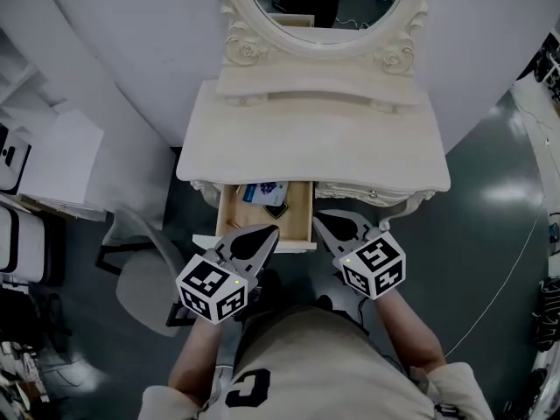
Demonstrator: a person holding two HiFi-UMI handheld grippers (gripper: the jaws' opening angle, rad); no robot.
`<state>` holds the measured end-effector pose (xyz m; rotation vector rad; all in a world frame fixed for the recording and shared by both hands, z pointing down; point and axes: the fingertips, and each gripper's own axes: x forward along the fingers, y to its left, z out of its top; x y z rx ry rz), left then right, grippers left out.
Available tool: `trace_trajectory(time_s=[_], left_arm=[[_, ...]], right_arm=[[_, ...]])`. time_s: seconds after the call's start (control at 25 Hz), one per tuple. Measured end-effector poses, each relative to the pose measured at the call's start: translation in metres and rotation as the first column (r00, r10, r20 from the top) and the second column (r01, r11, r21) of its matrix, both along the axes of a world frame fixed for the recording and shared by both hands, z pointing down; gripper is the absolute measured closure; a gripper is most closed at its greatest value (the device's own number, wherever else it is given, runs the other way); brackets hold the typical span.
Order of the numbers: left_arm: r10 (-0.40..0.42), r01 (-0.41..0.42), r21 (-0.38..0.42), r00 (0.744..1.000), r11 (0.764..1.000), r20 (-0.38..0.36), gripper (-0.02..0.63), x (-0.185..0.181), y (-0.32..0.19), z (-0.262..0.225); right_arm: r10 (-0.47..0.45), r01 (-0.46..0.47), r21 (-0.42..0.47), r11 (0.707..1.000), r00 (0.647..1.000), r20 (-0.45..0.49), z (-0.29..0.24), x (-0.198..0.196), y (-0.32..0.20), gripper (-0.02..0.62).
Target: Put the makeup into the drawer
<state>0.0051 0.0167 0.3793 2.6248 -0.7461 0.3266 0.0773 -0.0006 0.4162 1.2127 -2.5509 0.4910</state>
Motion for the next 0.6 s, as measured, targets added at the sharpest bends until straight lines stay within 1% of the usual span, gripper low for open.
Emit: trace_trajectory(time_s=[0.16, 0.28, 0.4, 0.6], left_arm=[[-0.010, 0.010, 0.000, 1.000, 1.000, 0.016, 0.552, 0.029, 0.027, 0.000], [-0.039, 0.040, -0.007, 0.999, 0.999, 0.027, 0.552, 0.041, 0.046, 0.004], [-0.081, 0.082, -0.018, 0.996, 0.996, 0.046, 0.552, 0.039, 0.061, 0.009], [-0.149, 0.152, -0.038, 0.986, 0.988, 0.071, 0.552, 0.015, 0.079, 0.016]], right_arm=[[-0.024, 0.024, -0.003, 1.000, 0.999, 0.023, 0.002, 0.024, 0.028, 0.568], [-0.058, 0.058, -0.015, 0.998, 0.998, 0.038, 0.006, 0.034, 0.044, 0.568], [-0.097, 0.098, -0.024, 0.995, 0.994, 0.048, 0.011, 0.033, 0.054, 0.568], [-0.149, 0.152, -0.034, 0.988, 0.987, 0.064, 0.015, 0.017, 0.067, 0.568]])
